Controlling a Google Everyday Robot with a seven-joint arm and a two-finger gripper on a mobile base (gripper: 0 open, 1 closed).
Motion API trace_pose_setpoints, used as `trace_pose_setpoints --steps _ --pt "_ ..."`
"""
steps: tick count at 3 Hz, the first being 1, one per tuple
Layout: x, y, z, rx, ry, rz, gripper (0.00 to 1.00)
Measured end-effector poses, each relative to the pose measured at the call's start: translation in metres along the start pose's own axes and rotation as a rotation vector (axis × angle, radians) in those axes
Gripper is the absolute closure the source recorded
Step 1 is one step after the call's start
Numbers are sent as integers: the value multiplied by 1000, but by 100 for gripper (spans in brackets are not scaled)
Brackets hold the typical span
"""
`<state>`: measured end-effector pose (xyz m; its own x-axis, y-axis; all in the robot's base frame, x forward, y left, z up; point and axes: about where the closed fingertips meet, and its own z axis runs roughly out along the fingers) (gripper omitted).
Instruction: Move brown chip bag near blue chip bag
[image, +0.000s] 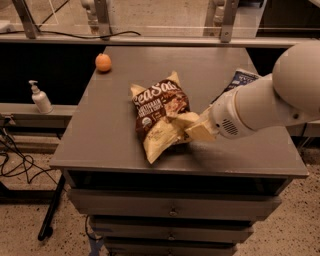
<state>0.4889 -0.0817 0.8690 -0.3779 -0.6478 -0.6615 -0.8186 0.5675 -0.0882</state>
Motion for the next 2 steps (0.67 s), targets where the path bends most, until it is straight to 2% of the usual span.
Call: trace_pose_setpoints --steps 2 --pt "69 9 -65 -96 159 -81 100"
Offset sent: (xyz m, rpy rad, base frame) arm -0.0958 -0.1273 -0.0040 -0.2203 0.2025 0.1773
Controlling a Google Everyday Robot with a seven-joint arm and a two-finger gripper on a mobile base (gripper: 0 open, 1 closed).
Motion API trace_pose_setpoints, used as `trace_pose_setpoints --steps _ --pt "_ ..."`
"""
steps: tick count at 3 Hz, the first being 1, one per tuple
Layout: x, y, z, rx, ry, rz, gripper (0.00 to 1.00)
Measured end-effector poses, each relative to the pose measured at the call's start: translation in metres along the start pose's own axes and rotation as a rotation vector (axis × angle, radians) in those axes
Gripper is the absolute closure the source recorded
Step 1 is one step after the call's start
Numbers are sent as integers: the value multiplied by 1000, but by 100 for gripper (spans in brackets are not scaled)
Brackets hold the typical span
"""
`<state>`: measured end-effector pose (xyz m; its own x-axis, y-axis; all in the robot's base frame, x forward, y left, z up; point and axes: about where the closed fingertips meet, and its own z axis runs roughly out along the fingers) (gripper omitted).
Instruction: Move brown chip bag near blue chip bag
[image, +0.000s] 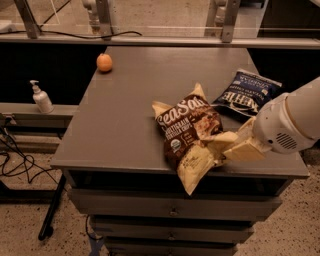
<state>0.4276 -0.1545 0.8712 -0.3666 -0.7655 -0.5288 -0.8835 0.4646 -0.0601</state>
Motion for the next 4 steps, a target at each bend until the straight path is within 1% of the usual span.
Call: trace_pose_setpoints --steps 1,2,3,4 --pt "40 -5 -33 10 87 0 100" --pt "81 -16 -73 77 166 56 100" --pt "112 -34 -110 157 217 116 100" --pt "133 -48 -129 201 251 157 100"
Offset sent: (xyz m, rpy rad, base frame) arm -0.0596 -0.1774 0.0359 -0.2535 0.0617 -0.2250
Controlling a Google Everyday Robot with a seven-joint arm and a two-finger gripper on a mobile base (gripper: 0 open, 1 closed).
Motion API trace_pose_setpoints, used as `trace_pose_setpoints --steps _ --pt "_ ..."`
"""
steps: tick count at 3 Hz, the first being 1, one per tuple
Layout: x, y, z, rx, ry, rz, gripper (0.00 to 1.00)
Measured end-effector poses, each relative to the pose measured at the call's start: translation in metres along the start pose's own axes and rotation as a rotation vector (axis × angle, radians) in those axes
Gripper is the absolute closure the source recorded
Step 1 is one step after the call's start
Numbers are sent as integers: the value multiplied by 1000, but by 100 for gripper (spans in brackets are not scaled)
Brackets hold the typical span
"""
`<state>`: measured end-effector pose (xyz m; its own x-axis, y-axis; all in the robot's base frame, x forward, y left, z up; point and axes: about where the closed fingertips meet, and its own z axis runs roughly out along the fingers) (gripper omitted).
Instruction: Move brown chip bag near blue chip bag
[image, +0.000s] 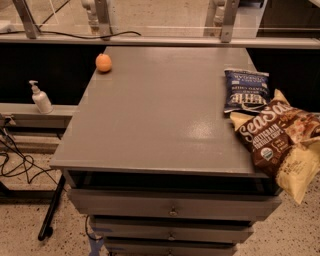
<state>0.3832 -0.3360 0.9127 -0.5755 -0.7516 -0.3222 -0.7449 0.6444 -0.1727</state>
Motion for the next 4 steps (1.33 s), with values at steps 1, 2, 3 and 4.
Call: trace_pose_setpoints --steps 1,2,3,4 --pt "1 -14 7 5 0 9 100" --pt "-20 -22 27 -18 -24 -28 100" --pt "-49 -33 47 -37 -49 -86 100" --pt "-72 -48 58 -42 -58 -135 100"
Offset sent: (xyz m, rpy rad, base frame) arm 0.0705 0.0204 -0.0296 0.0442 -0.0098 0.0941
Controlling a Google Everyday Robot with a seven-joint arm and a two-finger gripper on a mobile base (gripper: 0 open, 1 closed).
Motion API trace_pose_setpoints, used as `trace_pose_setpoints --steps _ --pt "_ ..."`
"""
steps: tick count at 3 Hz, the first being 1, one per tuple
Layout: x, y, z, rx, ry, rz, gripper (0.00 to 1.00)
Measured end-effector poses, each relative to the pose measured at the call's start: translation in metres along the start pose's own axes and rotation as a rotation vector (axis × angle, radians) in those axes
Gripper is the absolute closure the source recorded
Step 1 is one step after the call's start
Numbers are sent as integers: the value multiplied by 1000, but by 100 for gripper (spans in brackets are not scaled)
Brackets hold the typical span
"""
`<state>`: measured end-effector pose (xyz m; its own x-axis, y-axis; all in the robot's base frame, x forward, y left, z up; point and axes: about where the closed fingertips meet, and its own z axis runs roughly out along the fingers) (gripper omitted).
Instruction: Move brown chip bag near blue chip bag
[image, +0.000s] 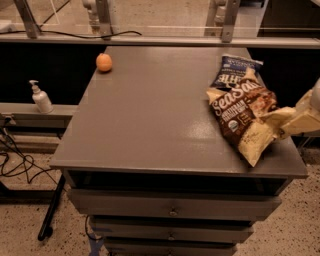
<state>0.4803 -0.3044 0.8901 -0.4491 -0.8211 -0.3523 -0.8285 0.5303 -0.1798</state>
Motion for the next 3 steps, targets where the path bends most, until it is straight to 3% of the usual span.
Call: trace_pose_setpoints --steps 1,3 --pt "-6 -17 1 14 17 -27 100" --pt "16 -37 -10 41 79 -24 100"
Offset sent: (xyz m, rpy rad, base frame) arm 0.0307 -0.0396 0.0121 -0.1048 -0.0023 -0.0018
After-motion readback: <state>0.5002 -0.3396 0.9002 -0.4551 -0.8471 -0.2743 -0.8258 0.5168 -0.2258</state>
